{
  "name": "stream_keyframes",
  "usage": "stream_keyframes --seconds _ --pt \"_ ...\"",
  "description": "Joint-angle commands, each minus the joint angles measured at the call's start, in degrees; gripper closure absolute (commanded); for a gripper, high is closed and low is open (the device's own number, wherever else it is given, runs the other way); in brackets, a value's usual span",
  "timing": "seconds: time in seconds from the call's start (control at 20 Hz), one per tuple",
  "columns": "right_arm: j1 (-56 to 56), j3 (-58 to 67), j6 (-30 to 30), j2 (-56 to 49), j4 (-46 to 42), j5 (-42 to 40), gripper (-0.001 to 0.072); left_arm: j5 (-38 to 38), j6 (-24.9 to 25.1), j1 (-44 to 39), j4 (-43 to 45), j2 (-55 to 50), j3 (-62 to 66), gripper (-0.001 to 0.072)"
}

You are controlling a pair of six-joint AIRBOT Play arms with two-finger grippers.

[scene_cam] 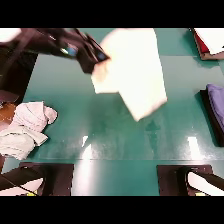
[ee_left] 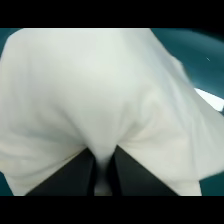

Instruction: Fold the shirts.

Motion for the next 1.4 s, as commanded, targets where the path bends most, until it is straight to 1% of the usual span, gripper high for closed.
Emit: stream_keyframes --seconds 0.0,0.05,0.15,0.2,0.25,0.35,0.45,0.5,0.6,0.7,0.85,0.95,1.05,1.15,1.25,1.35 --pt "0.02 0.02 0.0 1.75 -0.04 -2.45 0.0697 -0.24 0.81 -4.02 2.86 -4.24 -4.7 0.0677" --pt "0.04 0.02 0.0 1.81 0.0 -2.4 0.0697 0.35 -1.46 -3.48 4.48 -5.99 -6.08 0.0626" --pt "-0.02 0.02 0.0 1.77 -0.13 -2.08 0.0697 1.38 -7.21 -1.99 6.32 -8.76 -7.74 0.0011" --pt "-0.44 0.02 0.0 1.77 -0.04 -2.1 0.0697 1.05 -9.49 -0.74 6.62 -9.55 -8.02 0.0058" --pt "-0.83 0.02 0.0 1.77 -0.04 -2.01 0.0697 0.2 -10.73 0.87 6.88 -9.6 -8.11 0.0086" --pt "-2.45 0.02 0.0 1.79 0.0 -0.9 0.0697 -3.15 -12.09 5.11 6.95 -9.11 -8.07 0.0087" --pt "-4.28 0.02 0.0 1.79 0.0 1.27 0.0697 -6.97 -15.08 9.35 6.03 -9.11 -9.51 0.0087" --pt "-5.16 0.02 0.0 1.79 0.02 2.47 0.0697 -6.93 -15.04 10.8 4.09 -9.11 -12.02 0.0087" --pt "-6.4 0.0 0.0 1.79 0.0 4.48 0.0697 -4.42 -14.91 12.02 -1.44 -9.14 -20.26 0.0087" --pt "-7.04 0.0 0.0 1.79 0.04 5.4 0.0697 -1.33 -13.33 11.52 -6.8 -9.27 -29.42 0.0087" --pt "-6.62 0.0 0.02 1.77 0.13 5.27 0.0696 4.15 -12.79 11.17 -12.44 -9.55 -40.68 0.0086" --pt "-5.33 -0.11 0.02 1.75 0.09 5.27 0.0696 7.63 -9.9 11.17 -18.47 -9.55 -46.18 0.0086" --pt "-4.07 -0.09 0.02 1.64 0.04 5.27 0.0697 9.97 -5.7 11.13 -26.36 -9.6 -49.09 0.0086" --pt "-3.15 -0.11 0.02 1.6 0.02 5.27 0.0697 10.8 -2.67 10.54 -31.28 -9.62 -49.31 0.0086" --pt "-2.82 -0.11 0.02 1.62 0.02 5.31 0.0697 10.69 -1.22 8.85 -33.57 -9.62 -49.31 0.0087" --pt "-2.82 -0.11 0.02 1.62 0.02 5.51 0.0697 11.58 -1.07 6.75 -33.33 -9.66 -49.31 0.0088"
